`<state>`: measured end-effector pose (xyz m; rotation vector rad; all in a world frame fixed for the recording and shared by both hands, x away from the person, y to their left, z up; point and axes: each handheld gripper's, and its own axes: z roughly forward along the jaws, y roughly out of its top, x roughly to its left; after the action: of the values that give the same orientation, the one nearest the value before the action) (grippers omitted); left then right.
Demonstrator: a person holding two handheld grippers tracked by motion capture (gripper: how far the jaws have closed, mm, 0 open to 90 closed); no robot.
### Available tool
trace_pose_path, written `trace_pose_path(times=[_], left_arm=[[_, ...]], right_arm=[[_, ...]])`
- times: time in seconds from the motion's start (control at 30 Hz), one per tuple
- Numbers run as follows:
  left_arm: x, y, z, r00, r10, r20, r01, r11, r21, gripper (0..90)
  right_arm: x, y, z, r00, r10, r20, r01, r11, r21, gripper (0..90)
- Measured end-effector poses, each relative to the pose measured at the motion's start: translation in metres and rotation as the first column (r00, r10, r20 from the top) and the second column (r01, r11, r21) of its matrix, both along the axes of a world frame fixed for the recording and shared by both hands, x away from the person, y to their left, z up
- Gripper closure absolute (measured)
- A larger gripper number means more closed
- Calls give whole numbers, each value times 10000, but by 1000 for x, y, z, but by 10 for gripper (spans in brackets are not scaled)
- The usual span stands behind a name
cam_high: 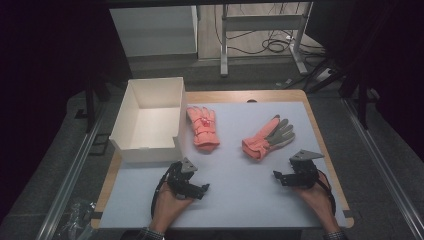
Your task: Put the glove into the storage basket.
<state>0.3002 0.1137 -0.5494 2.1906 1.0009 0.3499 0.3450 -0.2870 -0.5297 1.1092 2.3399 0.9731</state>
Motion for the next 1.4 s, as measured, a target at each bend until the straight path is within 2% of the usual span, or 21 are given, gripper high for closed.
trace_pose_path(times=[0.4, 0.43, 0.5, 0.57, 0.63, 0.77, 1.1, 1.4], left_arm=[[0, 0, 0, 10000, 6, 15, -6, 10000, 5, 6], [0, 0, 0, 10000, 6, 15, -6, 10000, 6, 6], [0, 0, 0, 10000, 7, 15, -7, 10000, 7, 6], [0, 0, 0, 10000, 9, 16, -9, 10000, 5, 6], [0, 0, 0, 10000, 11, 16, -11, 10000, 5, 6], [0, 0, 0, 10000, 12, 18, -12, 10000, 4, 6], [0, 0, 0, 10000, 15, 21, -15, 10000, 4, 7], [0, 0, 0, 10000, 7, 19, -7, 10000, 8, 7]], right_arm=[[3, -2, 4, 9991, -280, -315, 295, 9984, 477, 169], [3, -1, 4, 9990, -301, -334, 316, 9985, 436, 169], [5, 0, 6, 9994, -129, -309, 131, 9999, 51, 169], [5, 0, 7, 9996, -100, -251, 99, 9999, -63, 169], [8, -1, 9, 9996, -116, -272, 119, 9999, 105, 169], [11, 0, 12, 9997, -114, -201, 115, 9999, 47, 170], [27, 6, 26, 9996, -227, -163, 240, 9959, 871, 177], [47, 9, 43, 9978, -663, 98, 652, 9939, 888, 233]])
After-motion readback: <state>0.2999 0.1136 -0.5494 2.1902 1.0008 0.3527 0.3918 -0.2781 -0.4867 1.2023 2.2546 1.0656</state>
